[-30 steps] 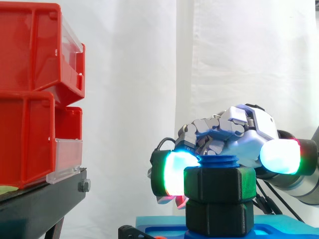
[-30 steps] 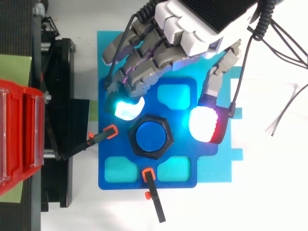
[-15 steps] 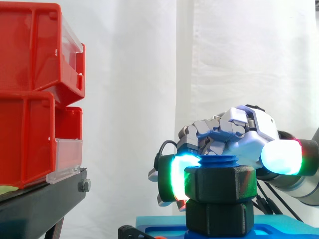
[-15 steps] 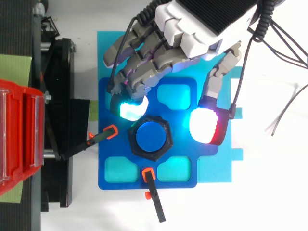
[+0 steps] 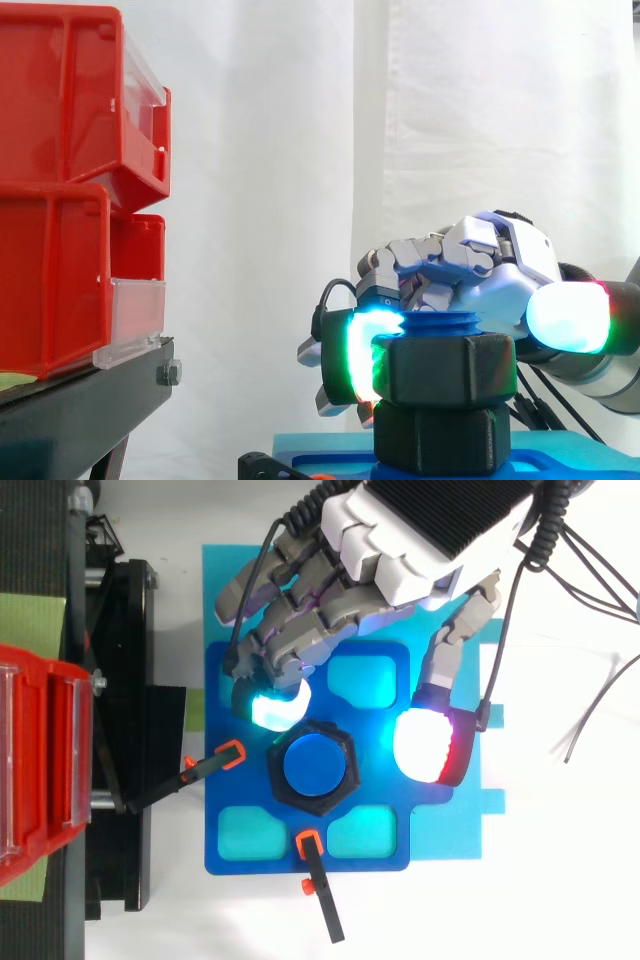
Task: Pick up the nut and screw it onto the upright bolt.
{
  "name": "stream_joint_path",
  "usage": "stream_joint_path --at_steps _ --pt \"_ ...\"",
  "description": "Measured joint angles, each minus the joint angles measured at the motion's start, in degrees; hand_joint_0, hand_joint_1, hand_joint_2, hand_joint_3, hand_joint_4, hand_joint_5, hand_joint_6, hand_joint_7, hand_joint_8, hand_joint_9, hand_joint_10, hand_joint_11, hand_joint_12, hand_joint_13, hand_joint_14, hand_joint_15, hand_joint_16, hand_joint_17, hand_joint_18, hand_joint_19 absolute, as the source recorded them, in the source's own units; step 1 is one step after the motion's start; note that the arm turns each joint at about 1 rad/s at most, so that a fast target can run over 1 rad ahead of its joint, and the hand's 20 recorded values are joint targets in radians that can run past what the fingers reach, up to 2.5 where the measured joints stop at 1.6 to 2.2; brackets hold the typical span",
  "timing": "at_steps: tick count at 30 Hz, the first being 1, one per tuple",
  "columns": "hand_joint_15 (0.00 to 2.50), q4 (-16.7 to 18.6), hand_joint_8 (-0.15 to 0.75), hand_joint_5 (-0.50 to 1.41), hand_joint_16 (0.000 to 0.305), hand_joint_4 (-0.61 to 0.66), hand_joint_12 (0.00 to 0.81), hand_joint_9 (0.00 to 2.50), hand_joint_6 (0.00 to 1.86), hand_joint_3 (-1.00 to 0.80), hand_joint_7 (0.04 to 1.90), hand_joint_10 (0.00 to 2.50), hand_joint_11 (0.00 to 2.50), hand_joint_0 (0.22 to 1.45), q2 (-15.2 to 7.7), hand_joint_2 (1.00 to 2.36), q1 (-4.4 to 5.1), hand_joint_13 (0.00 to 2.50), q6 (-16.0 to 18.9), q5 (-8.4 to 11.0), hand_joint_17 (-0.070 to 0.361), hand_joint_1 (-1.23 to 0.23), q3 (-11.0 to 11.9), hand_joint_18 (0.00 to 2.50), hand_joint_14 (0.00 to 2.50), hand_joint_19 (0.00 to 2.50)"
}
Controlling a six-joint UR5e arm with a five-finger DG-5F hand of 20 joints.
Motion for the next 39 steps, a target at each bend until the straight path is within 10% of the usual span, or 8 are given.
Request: stream_joint_path --at_steps 26,39 --pt "0.01 -0.07 0.282 0.08 0.057 0.17 0.339 1.39 0.50 -0.50 1.49 0.00 0.00 0.50 -0.02 1.00 -0.16 0.99 0.00 -0.09 0.129 -0.44 -0.10 0.84 0.00 0.00" --pt "0.00 0.20 0.355 -0.05 0.062 0.34 0.382 1.21 0.51 -0.50 1.05 0.00 0.00 0.49 -0.01 1.00 -0.34 0.89 0.19 -0.16 0.140 -0.44 -0.08 0.75 0.00 0.00"
